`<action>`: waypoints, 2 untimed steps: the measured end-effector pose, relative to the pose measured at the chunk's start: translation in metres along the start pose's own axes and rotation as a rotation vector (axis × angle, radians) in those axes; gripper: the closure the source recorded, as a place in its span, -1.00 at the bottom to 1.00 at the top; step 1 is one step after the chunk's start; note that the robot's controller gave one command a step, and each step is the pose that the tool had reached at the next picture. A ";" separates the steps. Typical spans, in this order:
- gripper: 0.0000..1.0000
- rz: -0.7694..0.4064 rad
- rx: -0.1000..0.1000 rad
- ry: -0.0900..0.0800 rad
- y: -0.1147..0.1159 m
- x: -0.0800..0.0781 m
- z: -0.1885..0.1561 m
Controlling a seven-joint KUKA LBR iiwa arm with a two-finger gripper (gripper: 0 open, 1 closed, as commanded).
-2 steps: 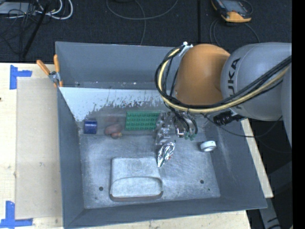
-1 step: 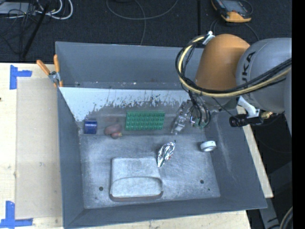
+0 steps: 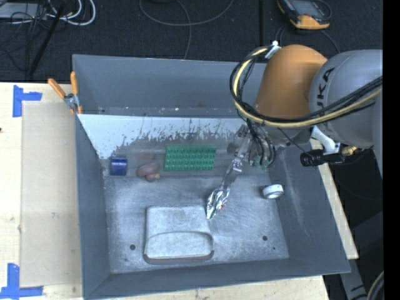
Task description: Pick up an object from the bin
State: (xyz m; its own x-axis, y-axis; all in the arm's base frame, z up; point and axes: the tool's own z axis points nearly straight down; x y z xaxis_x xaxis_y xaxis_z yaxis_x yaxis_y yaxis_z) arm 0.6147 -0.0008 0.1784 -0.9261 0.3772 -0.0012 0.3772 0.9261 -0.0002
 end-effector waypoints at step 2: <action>1.00 -0.167 -0.004 -0.004 -0.031 0.020 0.104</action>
Offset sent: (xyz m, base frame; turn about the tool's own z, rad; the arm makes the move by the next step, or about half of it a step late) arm -0.0334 -0.0213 -0.1084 -0.1687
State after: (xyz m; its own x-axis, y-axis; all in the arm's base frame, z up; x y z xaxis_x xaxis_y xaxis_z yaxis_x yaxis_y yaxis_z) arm 0.5844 -0.0217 0.0744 -0.9759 0.2181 -0.0055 0.2181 0.9759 0.0029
